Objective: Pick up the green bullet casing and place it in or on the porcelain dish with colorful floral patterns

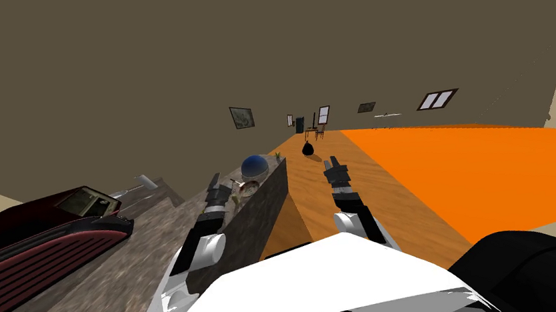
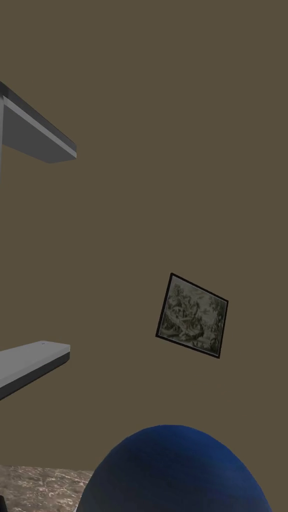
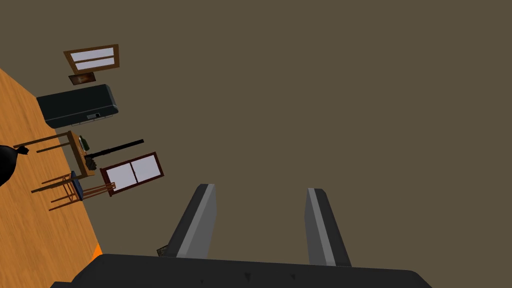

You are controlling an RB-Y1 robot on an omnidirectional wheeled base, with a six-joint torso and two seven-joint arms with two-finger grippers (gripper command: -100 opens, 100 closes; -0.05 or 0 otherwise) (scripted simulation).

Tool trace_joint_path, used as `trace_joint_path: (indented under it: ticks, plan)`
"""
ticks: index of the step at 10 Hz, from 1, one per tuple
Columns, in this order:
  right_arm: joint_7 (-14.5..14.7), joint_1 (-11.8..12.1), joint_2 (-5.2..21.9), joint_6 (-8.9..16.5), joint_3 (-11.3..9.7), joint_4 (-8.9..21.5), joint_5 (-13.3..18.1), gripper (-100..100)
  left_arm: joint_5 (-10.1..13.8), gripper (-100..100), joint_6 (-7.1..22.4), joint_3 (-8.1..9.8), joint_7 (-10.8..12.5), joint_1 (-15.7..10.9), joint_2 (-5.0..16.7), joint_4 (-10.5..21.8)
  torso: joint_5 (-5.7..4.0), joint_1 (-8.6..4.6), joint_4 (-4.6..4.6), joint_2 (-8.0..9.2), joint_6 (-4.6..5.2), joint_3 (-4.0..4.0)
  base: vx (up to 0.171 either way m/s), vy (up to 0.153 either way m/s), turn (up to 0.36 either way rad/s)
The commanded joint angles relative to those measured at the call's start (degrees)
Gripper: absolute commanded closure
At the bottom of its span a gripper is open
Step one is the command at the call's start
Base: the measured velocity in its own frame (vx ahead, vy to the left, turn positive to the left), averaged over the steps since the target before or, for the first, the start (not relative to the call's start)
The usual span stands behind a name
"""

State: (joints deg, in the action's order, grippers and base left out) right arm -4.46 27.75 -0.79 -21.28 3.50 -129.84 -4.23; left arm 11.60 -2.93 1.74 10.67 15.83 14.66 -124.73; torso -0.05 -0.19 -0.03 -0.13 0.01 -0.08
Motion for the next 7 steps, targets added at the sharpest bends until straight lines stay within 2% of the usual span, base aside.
trace_joint_path:
  ticks: [1, 2, 3, 4, 5, 6, 7]
  plan:
    - [0.0, 0.0, 0.0, 0.0, 0.0, 0.0, 0.0, 0, 1.0, -100, 2.1, 0.09, 1.0, -0.7, 0.8, 0.2, 0.0, 0.0, 0.0, 0.0, 0.0, 0.0, 0.029, -0.038, -0.013]
    - [0.0, 0.0, 0.0, 0.0, 0.0, 0.0, 0.0, 0, 3.0, -100, 4.2, 0.25, 2.7, -2.1, 2.3, 0.6, 0.01, 0.05, 0.0, 0.02, -0.01, 0.0, 0.032, -0.045, -0.029]
    - [0.0, 0.0, 0.0, 0.0, 0.0, 0.0, 0.0, 0, 3.0, -100, 5.1, 0.25, 2.7, -2.1, 2.3, 0.6, 0.01, 0.03, 0.0, 0.0, 0.0, 0.0, 0.029, -0.039, -0.013]
    - [0.0, 0.0, 0.0, 0.0, 0.0, 0.0, 0.0, 0, 5.1, -100, 7.1, 0.4, 4.4, -3.5, 4.0, 1.1, 0.01, 0.05, 0.0, 0.02, -0.01, 0.0, 0.036, -0.048, -0.031]
    - [0.0, 0.0, 0.0, 0.0, 0.0, 0.0, 0.0, 0, 5.1, -100, 8.2, 0.4, 4.4, -3.5, 4.0, 1.1, 0.0, 0.02, 0.0, 0.0, 0.0, 0.0, 0.032, -0.039, -0.013]
    - [0.0, 0.0, 0.0, 0.0, 0.0, 0.0, 0.0, 0, 7.3, -100, 10.2, 0.53, 6.2, -4.9, 5.7, 1.5, 0.01, 0.05, 0.0, 0.01, -0.01, 0.0, 0.038, -0.047, -0.035]
    - [0.0, 0.0, 0.0, 0.0, 0.0, 0.0, 0.0, 0, 7.3, -100, 11.4, 0.53, 6.2, -4.9, 5.7, 1.5, 0.0, 0.02, -0.01, -0.01, 0.0, -0.01, 0.031, -0.035, -0.018]
